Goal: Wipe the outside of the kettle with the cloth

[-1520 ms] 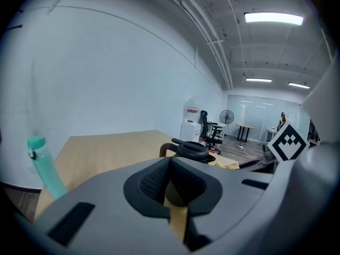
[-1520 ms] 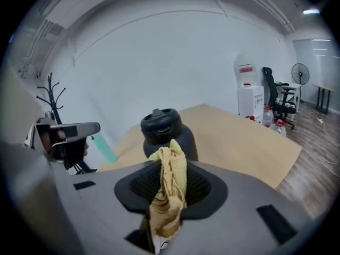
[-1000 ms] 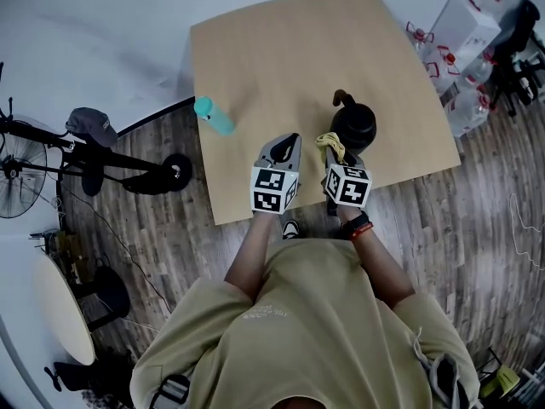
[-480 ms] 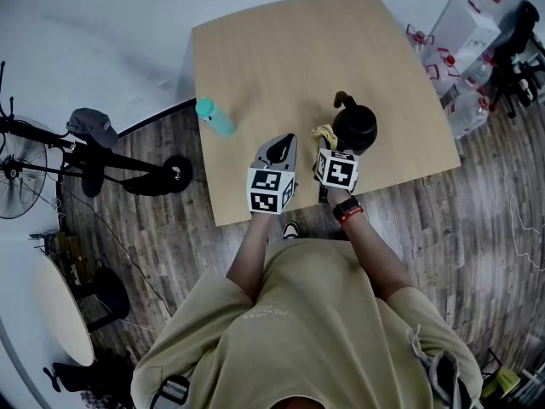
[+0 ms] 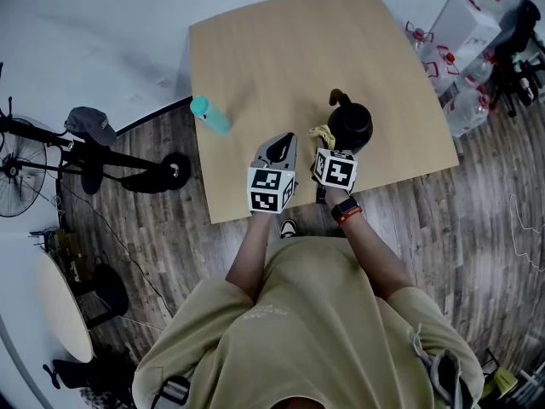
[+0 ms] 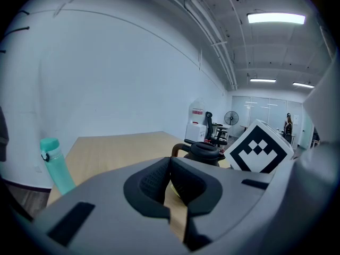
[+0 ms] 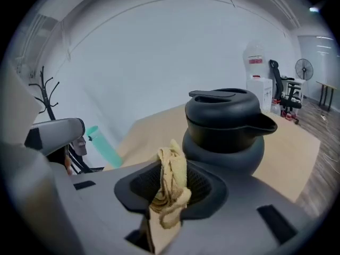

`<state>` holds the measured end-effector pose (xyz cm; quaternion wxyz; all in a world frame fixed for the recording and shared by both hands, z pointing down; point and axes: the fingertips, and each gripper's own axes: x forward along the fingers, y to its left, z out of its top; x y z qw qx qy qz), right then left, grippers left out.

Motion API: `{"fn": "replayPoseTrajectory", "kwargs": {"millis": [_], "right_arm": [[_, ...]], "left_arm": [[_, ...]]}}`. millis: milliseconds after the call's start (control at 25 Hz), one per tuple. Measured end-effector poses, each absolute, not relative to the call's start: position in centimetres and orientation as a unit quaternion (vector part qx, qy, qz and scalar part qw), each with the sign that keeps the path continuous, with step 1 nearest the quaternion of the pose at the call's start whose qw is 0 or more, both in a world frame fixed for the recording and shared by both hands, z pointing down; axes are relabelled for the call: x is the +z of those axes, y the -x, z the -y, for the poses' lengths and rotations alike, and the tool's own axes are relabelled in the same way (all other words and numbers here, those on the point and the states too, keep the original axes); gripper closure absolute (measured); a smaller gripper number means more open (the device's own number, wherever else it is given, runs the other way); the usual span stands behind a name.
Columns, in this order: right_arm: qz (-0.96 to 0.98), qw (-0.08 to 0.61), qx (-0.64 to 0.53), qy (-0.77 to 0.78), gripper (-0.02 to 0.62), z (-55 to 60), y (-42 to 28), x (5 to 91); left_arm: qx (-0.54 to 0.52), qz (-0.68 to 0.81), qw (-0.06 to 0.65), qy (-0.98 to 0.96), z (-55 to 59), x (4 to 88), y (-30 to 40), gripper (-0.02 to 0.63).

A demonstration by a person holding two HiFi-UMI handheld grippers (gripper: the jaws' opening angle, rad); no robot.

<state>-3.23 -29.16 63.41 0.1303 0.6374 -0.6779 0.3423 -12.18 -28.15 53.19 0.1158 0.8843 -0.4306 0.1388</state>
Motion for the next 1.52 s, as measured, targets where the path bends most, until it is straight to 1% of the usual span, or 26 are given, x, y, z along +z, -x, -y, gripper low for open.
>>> {"fn": "replayPoseTrajectory", "kwargs": {"millis": [600, 1000, 1520], "right_arm": [[0.689, 0.166, 0.334, -0.621, 0.476, 26.3, 0.6, 63.6], [0.699, 0.177, 0.328, -0.611, 0.476, 24.4, -1.6, 63.4], [0.696, 0.207, 0.298, -0.619, 0.476, 21.7, -6.9, 63.8]], "left_arm": [[0.143, 0.431, 0.122, -0.883, 26.9, 54.2, 9.0, 0.581], [0.144, 0.427, 0.126, -0.884, 25.9, 54.7, 7.0, 0.581], [0.143, 0.433, 0.132, -0.880, 24.0, 55.2, 4.2, 0.581]]}}
